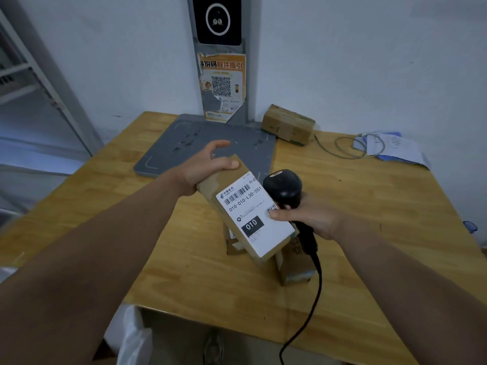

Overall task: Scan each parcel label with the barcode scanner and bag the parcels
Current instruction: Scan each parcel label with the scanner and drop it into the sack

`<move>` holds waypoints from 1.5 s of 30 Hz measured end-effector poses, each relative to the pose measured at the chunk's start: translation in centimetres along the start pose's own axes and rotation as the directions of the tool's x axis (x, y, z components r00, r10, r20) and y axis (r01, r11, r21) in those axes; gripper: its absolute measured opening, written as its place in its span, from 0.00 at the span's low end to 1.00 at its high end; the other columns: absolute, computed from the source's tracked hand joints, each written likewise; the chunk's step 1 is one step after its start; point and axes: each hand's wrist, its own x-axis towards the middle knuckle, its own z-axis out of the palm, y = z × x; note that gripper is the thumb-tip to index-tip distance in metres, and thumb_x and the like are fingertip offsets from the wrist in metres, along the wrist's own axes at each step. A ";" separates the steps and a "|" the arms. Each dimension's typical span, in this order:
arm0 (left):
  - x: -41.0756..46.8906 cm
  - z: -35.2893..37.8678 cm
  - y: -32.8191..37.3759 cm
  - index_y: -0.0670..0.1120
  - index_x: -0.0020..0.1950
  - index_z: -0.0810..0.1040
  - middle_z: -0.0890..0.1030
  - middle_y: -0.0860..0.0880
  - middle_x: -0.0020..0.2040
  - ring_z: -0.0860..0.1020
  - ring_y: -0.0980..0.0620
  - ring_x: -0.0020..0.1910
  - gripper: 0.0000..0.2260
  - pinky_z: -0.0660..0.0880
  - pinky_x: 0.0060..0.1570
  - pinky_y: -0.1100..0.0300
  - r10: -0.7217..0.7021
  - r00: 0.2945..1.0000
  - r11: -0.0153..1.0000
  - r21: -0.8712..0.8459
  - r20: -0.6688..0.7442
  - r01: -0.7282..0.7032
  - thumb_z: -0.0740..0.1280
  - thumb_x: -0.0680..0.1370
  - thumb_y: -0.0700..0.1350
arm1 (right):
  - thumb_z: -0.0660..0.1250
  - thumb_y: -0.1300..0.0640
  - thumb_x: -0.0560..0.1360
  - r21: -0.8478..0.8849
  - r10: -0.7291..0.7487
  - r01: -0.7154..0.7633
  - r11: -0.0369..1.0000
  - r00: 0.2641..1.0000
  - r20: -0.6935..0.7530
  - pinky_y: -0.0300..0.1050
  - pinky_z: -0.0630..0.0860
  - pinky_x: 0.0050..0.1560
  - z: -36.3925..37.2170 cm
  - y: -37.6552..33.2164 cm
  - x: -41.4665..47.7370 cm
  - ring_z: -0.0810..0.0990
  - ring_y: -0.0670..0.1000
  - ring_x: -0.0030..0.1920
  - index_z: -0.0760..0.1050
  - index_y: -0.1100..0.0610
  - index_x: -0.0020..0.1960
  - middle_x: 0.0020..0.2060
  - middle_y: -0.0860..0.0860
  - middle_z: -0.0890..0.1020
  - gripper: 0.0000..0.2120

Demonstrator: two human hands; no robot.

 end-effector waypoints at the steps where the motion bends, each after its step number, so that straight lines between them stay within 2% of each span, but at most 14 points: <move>1: 0.3 -0.2 0.3 0.62 0.66 0.67 0.76 0.42 0.59 0.82 0.47 0.43 0.39 0.79 0.37 0.56 -0.015 1.000 1.000 0.004 0.014 0.015 0.76 0.57 0.58 | 0.76 0.56 0.66 0.005 -0.012 0.012 1.000 1.000 -0.012 0.41 0.78 0.54 0.3 0.0 0.2 0.84 0.49 0.53 0.79 0.54 0.55 0.50 0.50 0.86 0.19; 4: 1.6 -0.1 1.4 0.57 0.69 0.68 0.76 0.45 0.61 0.80 0.46 0.52 0.30 0.77 0.46 0.54 0.026 0.990 1.000 0.009 -0.138 -0.025 0.76 0.69 0.53 | 0.74 0.58 0.71 0.097 -0.036 0.048 0.994 0.991 -0.126 0.40 0.79 0.48 1.0 0.1 0.8 0.85 0.47 0.49 0.80 0.53 0.54 0.47 0.47 0.86 0.13; 7: 2.4 1.3 1.3 0.48 0.77 0.58 0.66 0.47 0.73 0.67 0.47 0.70 0.36 0.67 0.60 0.56 0.027 0.929 0.999 -0.011 -0.370 -0.033 0.70 0.74 0.58 | 0.75 0.54 0.70 0.283 0.025 0.064 0.957 0.954 -0.299 0.49 0.79 0.55 1.2 0.5 1.3 0.85 0.51 0.50 0.79 0.57 0.58 0.48 0.50 0.86 0.18; 9: 1.9 2.9 0.0 0.50 0.77 0.58 0.66 0.48 0.74 0.65 0.46 0.72 0.41 0.63 0.68 0.48 -0.122 0.965 0.988 -0.119 -0.234 0.096 0.70 0.71 0.64 | 0.73 0.55 0.72 0.368 0.050 0.092 0.925 0.932 -0.359 0.47 0.79 0.51 1.3 0.6 1.3 0.85 0.50 0.48 0.79 0.57 0.57 0.45 0.50 0.87 0.15; 12: 0.5 5.0 -2.3 0.47 0.66 0.73 0.82 0.48 0.57 0.78 0.47 0.59 0.23 0.74 0.58 0.51 -0.192 0.979 0.965 -0.166 0.068 0.201 0.69 0.75 0.55 | 0.71 0.55 0.73 0.413 0.038 0.134 0.901 0.923 -0.383 0.47 0.79 0.51 1.3 0.7 1.0 0.85 0.51 0.49 0.78 0.57 0.60 0.47 0.51 0.86 0.16; 15: 0.5 5.4 -3.8 0.47 0.62 0.76 0.84 0.49 0.53 0.81 0.50 0.54 0.14 0.76 0.49 0.57 -0.129 0.991 0.965 -0.227 0.017 0.130 0.68 0.77 0.48 | 0.72 0.51 0.72 0.427 0.077 0.093 0.900 0.928 -0.364 0.52 0.78 0.56 1.2 0.5 1.0 0.84 0.53 0.52 0.76 0.55 0.62 0.50 0.52 0.86 0.20; 17: 0.8 4.9 -4.2 0.46 0.64 0.73 0.82 0.48 0.57 0.80 0.50 0.56 0.20 0.77 0.52 0.57 -0.077 0.993 0.978 -0.201 -0.084 0.058 0.72 0.74 0.48 | 0.74 0.49 0.70 0.375 0.133 0.004 0.927 0.932 -0.338 0.51 0.78 0.55 1.2 -0.1 0.8 0.83 0.53 0.49 0.78 0.55 0.58 0.46 0.51 0.86 0.19; 19: 1.0 4.2 -4.6 0.46 0.68 0.69 0.79 0.49 0.59 0.79 0.51 0.56 0.32 0.77 0.54 0.56 -0.039 0.983 0.988 -0.153 -0.178 0.011 0.77 0.68 0.51 | 0.74 0.55 0.71 0.305 0.137 -0.028 0.952 0.929 -0.343 0.46 0.75 0.44 1.4 -0.8 0.4 0.78 0.51 0.39 0.79 0.58 0.47 0.36 0.51 0.81 0.09; 22: 0.8 3.9 -4.8 0.46 0.69 0.65 0.76 0.54 0.55 0.75 0.60 0.51 0.32 0.73 0.46 0.66 0.021 0.953 0.997 -0.067 -0.301 -0.043 0.77 0.70 0.47 | 0.69 0.63 0.72 0.208 0.034 0.058 0.977 0.909 -0.414 0.44 0.69 0.33 2.2 -1.5 -0.3 0.71 0.51 0.29 0.73 0.59 0.34 0.26 0.52 0.72 0.09; 27: 0.8 4.6 -5.1 0.45 0.72 0.63 0.74 0.56 0.53 0.73 0.63 0.48 0.33 0.69 0.40 0.70 0.053 0.930 0.995 -0.065 -0.365 -0.082 0.76 0.71 0.45 | 0.72 0.57 0.73 0.024 -0.207 0.248 0.968 0.854 -0.477 0.42 0.73 0.28 3.8 -1.7 -1.3 0.75 0.50 0.25 0.76 0.65 0.45 0.27 0.54 0.77 0.11; 30: 0.8 5.1 -5.2 0.46 0.72 0.63 0.74 0.57 0.53 0.72 0.63 0.48 0.33 0.70 0.39 0.69 0.053 0.931 0.995 -0.065 -0.362 -0.082 0.76 0.72 0.45 | 0.72 0.56 0.73 -0.036 -0.277 0.306 0.951 0.798 -0.535 0.43 0.76 0.31 4.3 -1.6 -1.8 0.78 0.50 0.27 0.78 0.63 0.39 0.27 0.55 0.78 0.11; 35: 1.0 5.5 -5.3 0.46 0.72 0.62 0.74 0.53 0.58 0.73 0.57 0.54 0.34 0.69 0.42 0.69 0.042 0.924 0.993 -0.090 -0.380 -0.082 0.76 0.72 0.46 | 0.71 0.55 0.74 -0.109 -0.238 0.217 0.970 0.756 -0.609 0.46 0.78 0.31 4.9 -1.3 -1.9 0.78 0.49 0.25 0.78 0.61 0.34 0.25 0.55 0.78 0.13; 39: 1.2 5.6 -5.4 0.46 0.73 0.62 0.75 0.51 0.62 0.74 0.53 0.58 0.34 0.72 0.51 0.61 0.032 0.917 0.992 -0.103 -0.398 -0.079 0.76 0.71 0.47 | 0.70 0.55 0.75 -0.075 -0.181 0.172 0.982 0.760 -0.624 0.43 0.77 0.30 4.9 -1.1 -1.9 0.77 0.47 0.24 0.77 0.60 0.34 0.24 0.53 0.77 0.13; 45: 1.0 5.6 -5.5 0.46 0.72 0.63 0.75 0.52 0.60 0.74 0.52 0.58 0.33 0.72 0.52 0.59 0.038 0.909 0.994 -0.079 -0.414 -0.077 0.76 0.72 0.47 | 0.70 0.55 0.75 -0.094 -0.175 0.149 0.984 0.763 -0.622 0.36 0.75 0.27 4.9 -1.2 -2.3 0.76 0.45 0.22 0.76 0.60 0.33 0.23 0.53 0.77 0.14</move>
